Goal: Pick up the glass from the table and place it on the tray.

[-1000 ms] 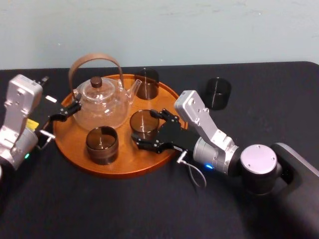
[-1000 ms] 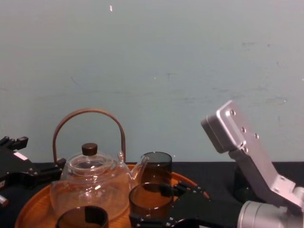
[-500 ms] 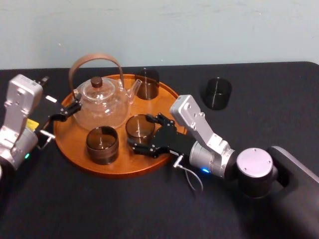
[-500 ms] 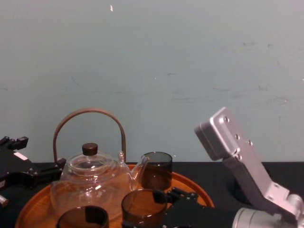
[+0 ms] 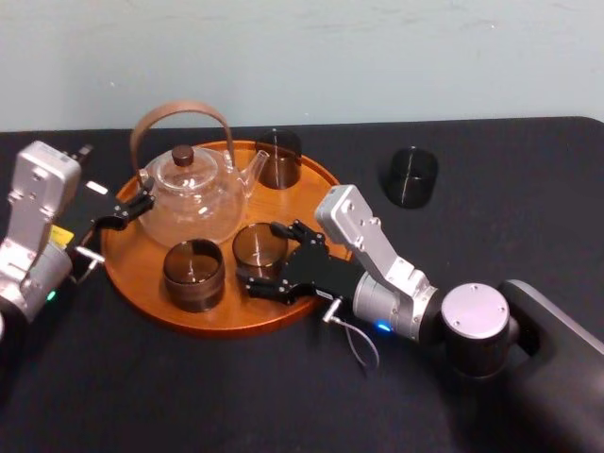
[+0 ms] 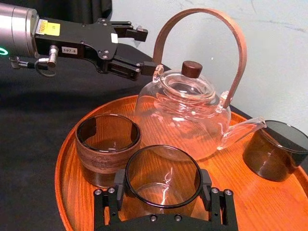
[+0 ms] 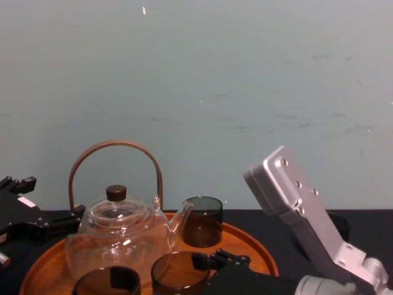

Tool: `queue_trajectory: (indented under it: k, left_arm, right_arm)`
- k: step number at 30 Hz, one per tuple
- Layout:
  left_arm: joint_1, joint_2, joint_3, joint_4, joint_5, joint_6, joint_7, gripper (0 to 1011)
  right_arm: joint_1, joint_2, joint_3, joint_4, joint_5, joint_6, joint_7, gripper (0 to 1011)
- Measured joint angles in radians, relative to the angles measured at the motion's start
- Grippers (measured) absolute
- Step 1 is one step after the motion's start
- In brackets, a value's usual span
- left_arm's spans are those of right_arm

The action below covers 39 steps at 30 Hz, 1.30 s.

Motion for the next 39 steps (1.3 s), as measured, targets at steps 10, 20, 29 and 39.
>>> queue_trajectory:
  k: [10, 20, 29, 39]
  left_arm:
    - [0.000, 0.000, 0.000, 0.000, 0.000, 0.000, 0.000, 1010]
    - [0.000, 0.000, 0.000, 0.000, 0.000, 0.000, 0.000, 1010]
    - [0.000, 0.000, 0.000, 0.000, 0.000, 0.000, 0.000, 1010]
    - [0.000, 0.000, 0.000, 0.000, 0.000, 0.000, 0.000, 1010]
  right_arm:
    - [0.003, -0.007, -0.003, 0.016, -0.002, -0.002, -0.001, 928]
    - [0.002, -0.014, -0.002, 0.030, -0.015, -0.007, -0.024, 928]
    - [0.001, -0.014, -0.001, 0.031, -0.019, -0.002, -0.029, 929]
    - [0.000, -0.012, -0.002, 0.031, -0.020, 0.002, -0.027, 989]
